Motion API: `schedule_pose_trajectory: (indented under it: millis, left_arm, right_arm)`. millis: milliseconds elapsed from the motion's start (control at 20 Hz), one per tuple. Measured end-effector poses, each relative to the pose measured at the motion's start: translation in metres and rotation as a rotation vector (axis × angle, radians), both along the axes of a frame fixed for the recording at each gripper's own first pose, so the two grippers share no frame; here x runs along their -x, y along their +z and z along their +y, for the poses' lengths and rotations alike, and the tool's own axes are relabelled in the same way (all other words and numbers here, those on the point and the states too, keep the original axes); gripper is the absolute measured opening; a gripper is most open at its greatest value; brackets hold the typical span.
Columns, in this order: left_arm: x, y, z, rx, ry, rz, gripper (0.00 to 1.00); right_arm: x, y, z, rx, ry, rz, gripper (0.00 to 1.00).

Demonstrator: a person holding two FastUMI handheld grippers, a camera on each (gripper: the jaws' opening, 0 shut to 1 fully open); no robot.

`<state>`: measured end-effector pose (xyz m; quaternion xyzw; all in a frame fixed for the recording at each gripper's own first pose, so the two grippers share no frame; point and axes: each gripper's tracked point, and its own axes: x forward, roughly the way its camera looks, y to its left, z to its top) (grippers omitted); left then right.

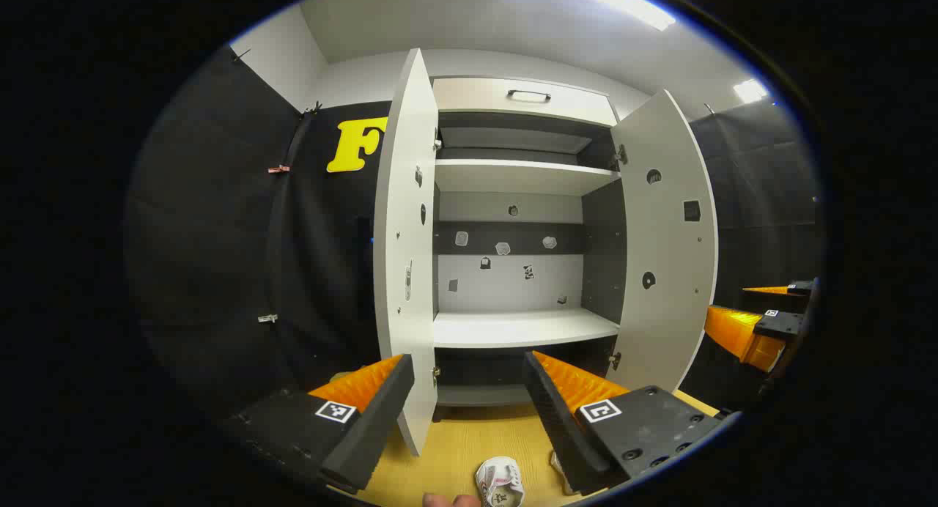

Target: Grab one shoe with the right hand and put it into the shoe cabinet, grab the other shoe with the left hand and put it into the shoe cabinet; then close the right door with the right hand and the left door with the left hand.

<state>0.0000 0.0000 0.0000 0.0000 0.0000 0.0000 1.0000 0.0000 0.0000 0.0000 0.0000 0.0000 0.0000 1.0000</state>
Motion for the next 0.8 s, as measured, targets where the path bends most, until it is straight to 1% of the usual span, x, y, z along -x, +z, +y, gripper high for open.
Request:
schedule_pose_trajectory:
  millis: [300,800]
  left_arm:
    - [-0.0004,0.0035,0.0024,-0.006,-0.004,-0.016,0.95]
    - [-0.0078,0.0087,0.0067,0.012,0.001,-0.037,0.95]
  right_arm:
    - [-0.0014,0.0023,0.0000,0.001,-0.011,-0.009,0.97]
    - [-0.0053,0.0046,0.0015,0.013,-0.013,-0.021,0.97]
